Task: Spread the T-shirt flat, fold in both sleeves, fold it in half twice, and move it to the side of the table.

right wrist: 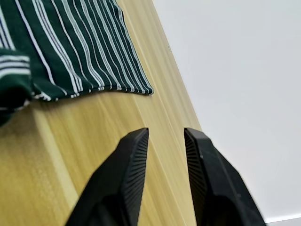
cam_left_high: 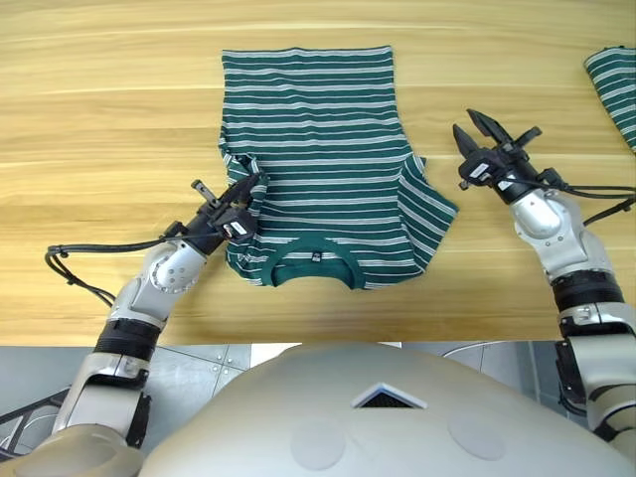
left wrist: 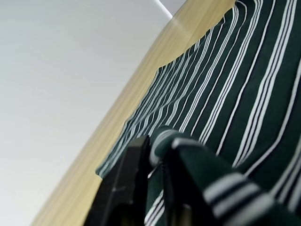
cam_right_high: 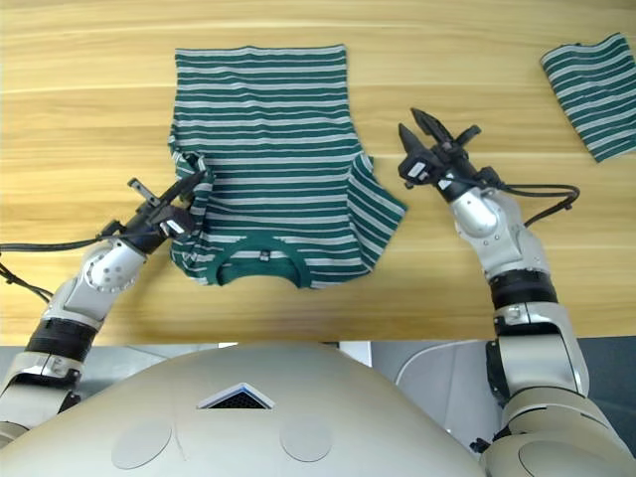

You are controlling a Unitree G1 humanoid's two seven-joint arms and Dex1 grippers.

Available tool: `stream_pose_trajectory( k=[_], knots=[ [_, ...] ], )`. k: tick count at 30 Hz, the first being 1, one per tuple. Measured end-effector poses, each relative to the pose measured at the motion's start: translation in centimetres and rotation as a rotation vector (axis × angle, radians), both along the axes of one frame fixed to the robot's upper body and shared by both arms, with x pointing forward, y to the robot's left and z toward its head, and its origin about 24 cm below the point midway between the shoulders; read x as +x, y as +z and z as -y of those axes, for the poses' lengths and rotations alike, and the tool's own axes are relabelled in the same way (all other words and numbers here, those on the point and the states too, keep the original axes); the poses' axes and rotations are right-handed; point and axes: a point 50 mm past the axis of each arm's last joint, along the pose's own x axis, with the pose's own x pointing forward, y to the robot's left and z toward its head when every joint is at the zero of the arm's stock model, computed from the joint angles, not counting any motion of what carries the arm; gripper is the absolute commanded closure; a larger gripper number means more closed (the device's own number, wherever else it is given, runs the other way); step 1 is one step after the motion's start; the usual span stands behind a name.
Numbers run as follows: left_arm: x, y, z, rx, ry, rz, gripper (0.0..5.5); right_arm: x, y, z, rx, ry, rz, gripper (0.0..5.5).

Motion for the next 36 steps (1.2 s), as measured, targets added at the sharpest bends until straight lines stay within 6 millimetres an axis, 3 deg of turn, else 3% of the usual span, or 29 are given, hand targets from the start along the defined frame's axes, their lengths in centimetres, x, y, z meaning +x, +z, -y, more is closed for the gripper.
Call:
stream_pose_trajectory(
  k=[6, 11, 16, 22, 36],
  knots=[
    [-0.3, -0.5, 0.1, -0.044, 0.003, -0.054, 3.60, 0.0, -0.2, -0.2, 0.003, 0.003, -0.007, 4.13],
    [-2.1, -0.6, 0.3, -0.084, -0.018, -0.106, 2.89, 0.1, -0.2, -0.3, 0.004, 0.006, -0.006, 4.13],
    [-5.0, 0.3, -0.6, -0.106, -0.021, -0.155, 2.86, 0.1, -0.2, -0.4, 0.003, 0.010, -0.006, 4.13],
    [-4.9, 2.7, -1.6, -0.211, 0.002, -0.079, 2.86, 0.1, -0.3, -0.5, -0.002, 0.018, -0.009, 4.13],
    [-7.4, -0.4, 1.1, -0.327, -0.024, -0.275, 2.86, 0.2, 0.0, -0.9, -0.005, 0.035, -0.001, 4.13]
  ],
)
